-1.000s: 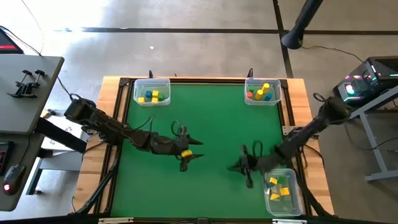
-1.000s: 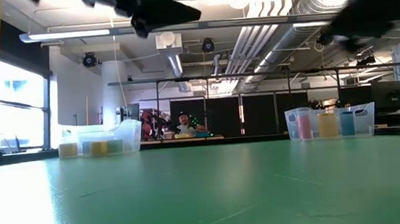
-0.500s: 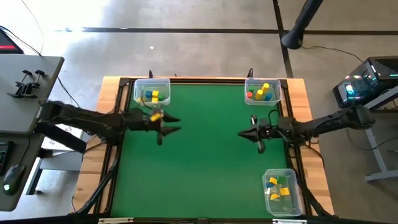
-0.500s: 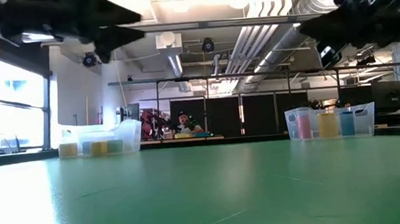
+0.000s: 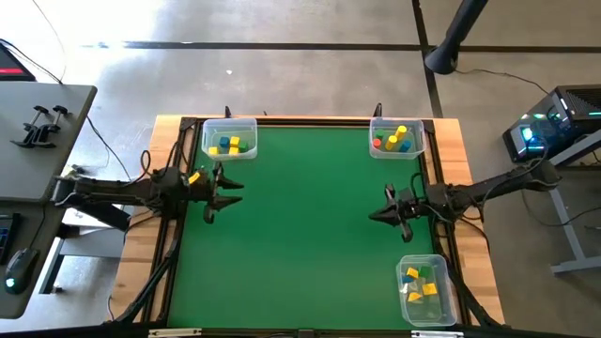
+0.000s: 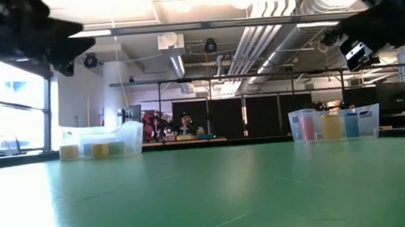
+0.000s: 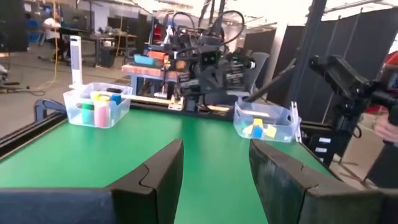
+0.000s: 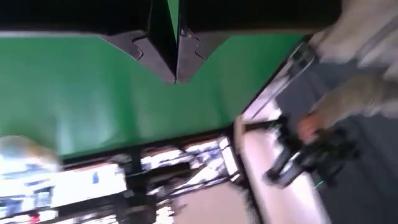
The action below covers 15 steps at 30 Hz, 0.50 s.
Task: Sort blocks by size
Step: Return to Home Position
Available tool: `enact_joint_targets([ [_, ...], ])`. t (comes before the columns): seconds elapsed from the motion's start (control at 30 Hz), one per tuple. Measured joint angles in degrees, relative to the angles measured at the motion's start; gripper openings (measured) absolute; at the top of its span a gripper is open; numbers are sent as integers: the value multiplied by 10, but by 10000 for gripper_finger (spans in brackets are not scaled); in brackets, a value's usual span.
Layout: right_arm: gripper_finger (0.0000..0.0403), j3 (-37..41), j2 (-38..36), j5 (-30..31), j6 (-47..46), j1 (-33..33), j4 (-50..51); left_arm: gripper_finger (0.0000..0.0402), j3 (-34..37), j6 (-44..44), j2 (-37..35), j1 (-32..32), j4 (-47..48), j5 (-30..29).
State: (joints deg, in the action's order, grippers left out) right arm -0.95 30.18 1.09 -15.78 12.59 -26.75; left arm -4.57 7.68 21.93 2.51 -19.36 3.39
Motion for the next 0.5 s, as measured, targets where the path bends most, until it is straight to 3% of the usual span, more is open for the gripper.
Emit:
enact_joint_targets([
  [0.1, 0, 0, -7, -32, 29, 14, 10, 167, 15, -4, -54, 5, 34, 1],
  [0.23, 0, 0, -34, -32, 43, 18, 21, 167, 28, -13, -123, 10, 74, 1],
  [0.43, 0, 0, -128, -30, 49, 13, 115, 167, 29, -19, -215, 13, 178, 1],
  [0.5, 0, 0, -168, -17, 53, 13, 145, 167, 29, -20, -217, 13, 189, -1],
])
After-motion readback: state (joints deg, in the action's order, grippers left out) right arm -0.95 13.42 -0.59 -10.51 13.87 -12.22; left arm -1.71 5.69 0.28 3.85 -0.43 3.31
